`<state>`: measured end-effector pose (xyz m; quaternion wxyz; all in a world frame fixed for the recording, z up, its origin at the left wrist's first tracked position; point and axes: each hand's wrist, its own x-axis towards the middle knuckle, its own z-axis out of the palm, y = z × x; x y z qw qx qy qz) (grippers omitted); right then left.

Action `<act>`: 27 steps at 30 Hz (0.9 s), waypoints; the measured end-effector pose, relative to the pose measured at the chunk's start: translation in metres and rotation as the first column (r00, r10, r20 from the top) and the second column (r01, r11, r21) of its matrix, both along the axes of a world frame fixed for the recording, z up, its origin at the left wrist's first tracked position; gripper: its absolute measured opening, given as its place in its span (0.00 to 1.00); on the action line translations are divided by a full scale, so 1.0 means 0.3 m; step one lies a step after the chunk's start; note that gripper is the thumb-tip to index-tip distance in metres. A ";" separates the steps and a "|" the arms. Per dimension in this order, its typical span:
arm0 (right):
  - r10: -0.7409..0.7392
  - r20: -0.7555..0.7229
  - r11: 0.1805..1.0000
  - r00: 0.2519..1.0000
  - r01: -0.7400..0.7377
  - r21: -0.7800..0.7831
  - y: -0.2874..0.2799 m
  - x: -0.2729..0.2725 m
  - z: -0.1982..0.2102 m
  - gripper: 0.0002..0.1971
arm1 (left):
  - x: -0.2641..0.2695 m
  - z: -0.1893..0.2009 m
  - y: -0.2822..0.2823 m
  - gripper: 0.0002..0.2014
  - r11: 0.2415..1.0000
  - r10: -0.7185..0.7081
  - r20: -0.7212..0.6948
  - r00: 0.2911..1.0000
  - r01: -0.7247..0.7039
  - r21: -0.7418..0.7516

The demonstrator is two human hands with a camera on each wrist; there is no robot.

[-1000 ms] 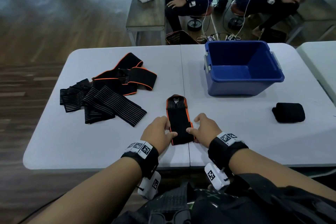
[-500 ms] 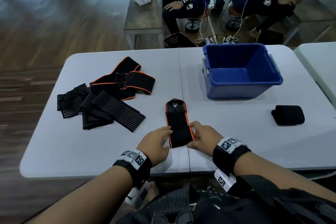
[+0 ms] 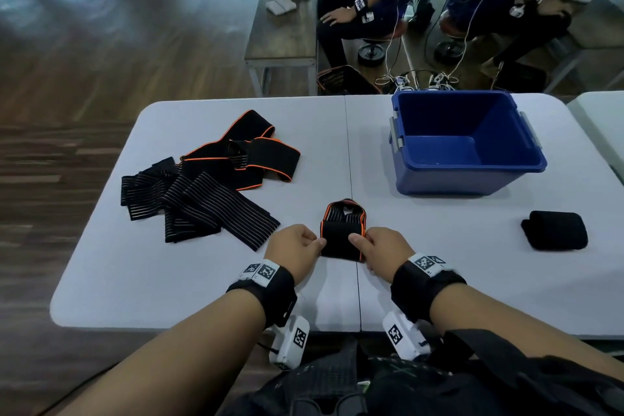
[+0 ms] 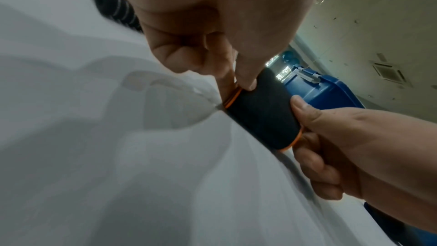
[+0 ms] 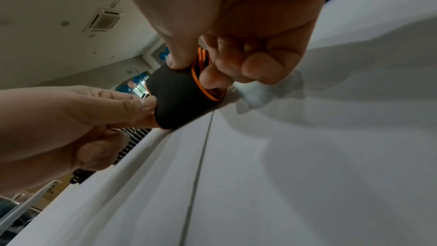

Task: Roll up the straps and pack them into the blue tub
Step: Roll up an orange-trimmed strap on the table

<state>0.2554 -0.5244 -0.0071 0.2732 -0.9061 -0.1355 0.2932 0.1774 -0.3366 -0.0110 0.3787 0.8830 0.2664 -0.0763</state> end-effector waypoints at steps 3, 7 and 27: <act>0.009 -0.024 0.998 1.000 -0.010 -0.063 0.019 0.009 0.009 0.27 | 0.019 0.004 0.001 0.07 1.000 0.004 -0.026 1.000 -0.004 -0.019; -0.120 -0.007 0.992 0.993 0.120 -0.031 0.031 0.011 0.018 0.19 | 0.027 0.011 0.007 0.12 0.998 -0.060 0.004 0.998 0.060 0.015; -0.657 -0.013 0.745 0.754 0.651 0.147 -0.415 0.037 0.062 0.11 | 0.268 0.018 -0.416 0.03 0.953 -0.290 0.050 0.956 0.293 -0.079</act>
